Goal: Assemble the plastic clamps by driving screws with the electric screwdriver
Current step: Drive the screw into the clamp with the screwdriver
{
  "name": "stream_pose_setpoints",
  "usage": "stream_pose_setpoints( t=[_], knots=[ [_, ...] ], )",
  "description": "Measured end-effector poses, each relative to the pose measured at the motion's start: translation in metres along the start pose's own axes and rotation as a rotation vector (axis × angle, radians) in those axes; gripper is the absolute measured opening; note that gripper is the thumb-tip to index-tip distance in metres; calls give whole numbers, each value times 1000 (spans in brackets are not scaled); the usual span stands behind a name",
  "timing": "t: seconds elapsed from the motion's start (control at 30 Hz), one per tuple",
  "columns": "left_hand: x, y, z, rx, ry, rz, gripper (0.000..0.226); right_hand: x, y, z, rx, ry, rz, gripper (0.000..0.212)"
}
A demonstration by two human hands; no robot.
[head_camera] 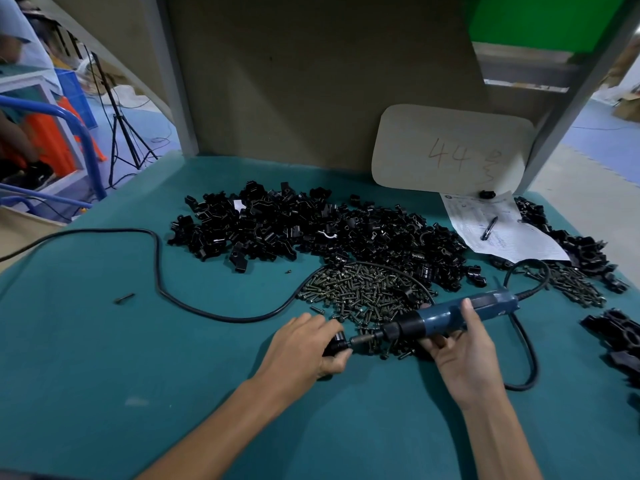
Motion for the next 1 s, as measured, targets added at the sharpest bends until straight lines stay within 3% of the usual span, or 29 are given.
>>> stream_pose_setpoints(
  t=[0.6, 1.0],
  knots=[
    [1, 0, -1, 9, -20, -61, 28, 1, 3, -1, 18, 3, 1, 32],
    [-1, 0, -3, 4, -55, -33, 36, 2, 3, -2, 24, 29, 2, 42]
  ],
)
Point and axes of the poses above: each hand's wrist, its own y-axis away from the middle knuckle, its own x-axis out of the palm, z = x × y, the point moved 5 cm from there along -y, towards the middle knuckle, and after that the axes turned 12 degrees about -y, right-handed, at the moved point
